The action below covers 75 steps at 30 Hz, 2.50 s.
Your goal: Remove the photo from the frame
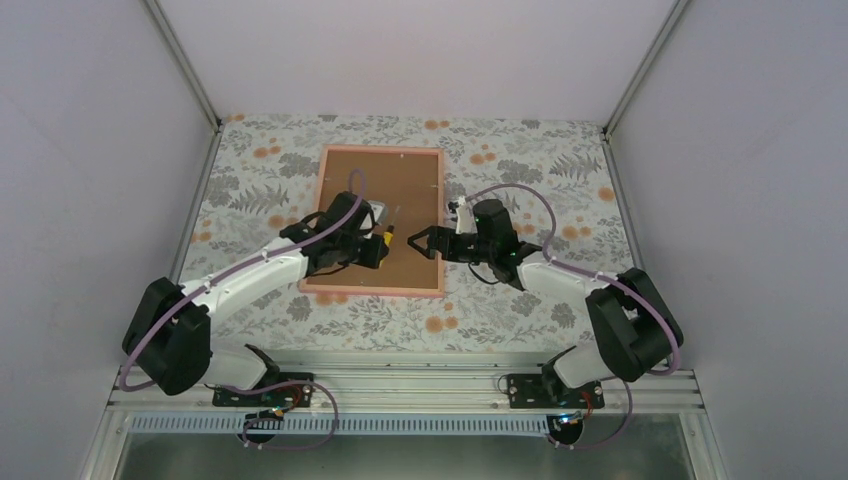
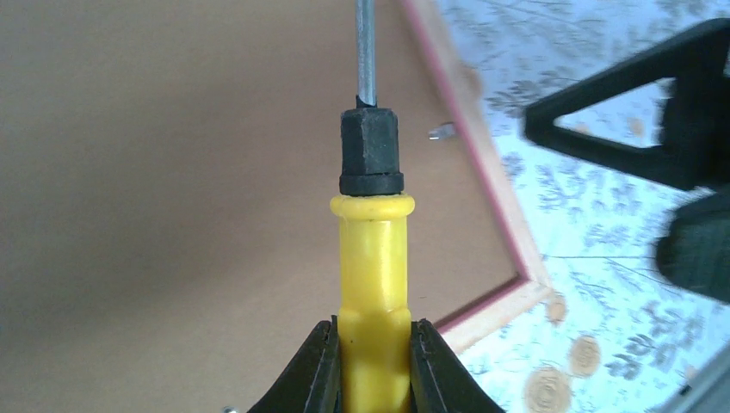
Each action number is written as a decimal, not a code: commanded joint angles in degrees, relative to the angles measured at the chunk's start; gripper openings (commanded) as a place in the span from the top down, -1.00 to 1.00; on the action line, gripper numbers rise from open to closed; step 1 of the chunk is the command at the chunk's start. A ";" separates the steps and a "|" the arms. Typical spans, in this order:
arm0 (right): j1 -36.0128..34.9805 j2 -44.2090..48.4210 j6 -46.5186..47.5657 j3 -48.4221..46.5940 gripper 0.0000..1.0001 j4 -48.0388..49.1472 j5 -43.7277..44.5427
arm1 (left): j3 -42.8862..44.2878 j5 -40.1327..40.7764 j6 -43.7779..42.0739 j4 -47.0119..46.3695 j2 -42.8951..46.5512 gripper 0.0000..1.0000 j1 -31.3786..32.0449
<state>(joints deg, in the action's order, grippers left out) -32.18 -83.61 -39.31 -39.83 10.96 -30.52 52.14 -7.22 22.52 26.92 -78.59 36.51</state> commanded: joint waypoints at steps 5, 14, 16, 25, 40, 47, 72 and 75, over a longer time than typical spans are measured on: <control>0.00 1.97 -9.89 3.13 -0.83 13.89 -7.26 | 2.61 -4.00 -3.58 -4.88 1.45 0.82 4.68; 0.01 0.67 -15.41 5.40 -0.52 19.67 -6.52 | 3.26 -3.30 -4.88 -6.10 1.69 0.82 8.60; 0.02 0.20 -16.04 5.47 -0.45 20.56 -6.84 | 3.07 -2.59 -5.12 -6.17 2.07 0.82 9.42; -0.01 -0.34 -18.21 6.57 0.20 24.02 -8.16 | 2.15 -1.49 -4.95 -7.00 2.47 0.82 10.98; -0.03 0.14 -26.75 9.96 0.92 31.44 -9.95 | -0.74 0.67 -2.69 -11.53 4.89 0.60 11.48; 0.01 0.76 -35.86 13.58 0.92 38.97 -8.85 | -5.13 0.28 0.52 -19.67 7.29 0.23 11.56; -0.12 3.19 -45.44 17.99 0.93 43.96 -3.91 | -11.99 -0.63 5.32 -32.89 5.65 0.18 13.32; -0.19 3.34 -45.64 18.19 0.92 43.98 -3.63 | -11.74 -0.68 5.27 -33.07 5.19 0.23 13.48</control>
<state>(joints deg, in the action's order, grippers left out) -32.16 -81.58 -84.09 -22.52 53.08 -35.24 40.47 -8.45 27.73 -4.12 -72.86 49.41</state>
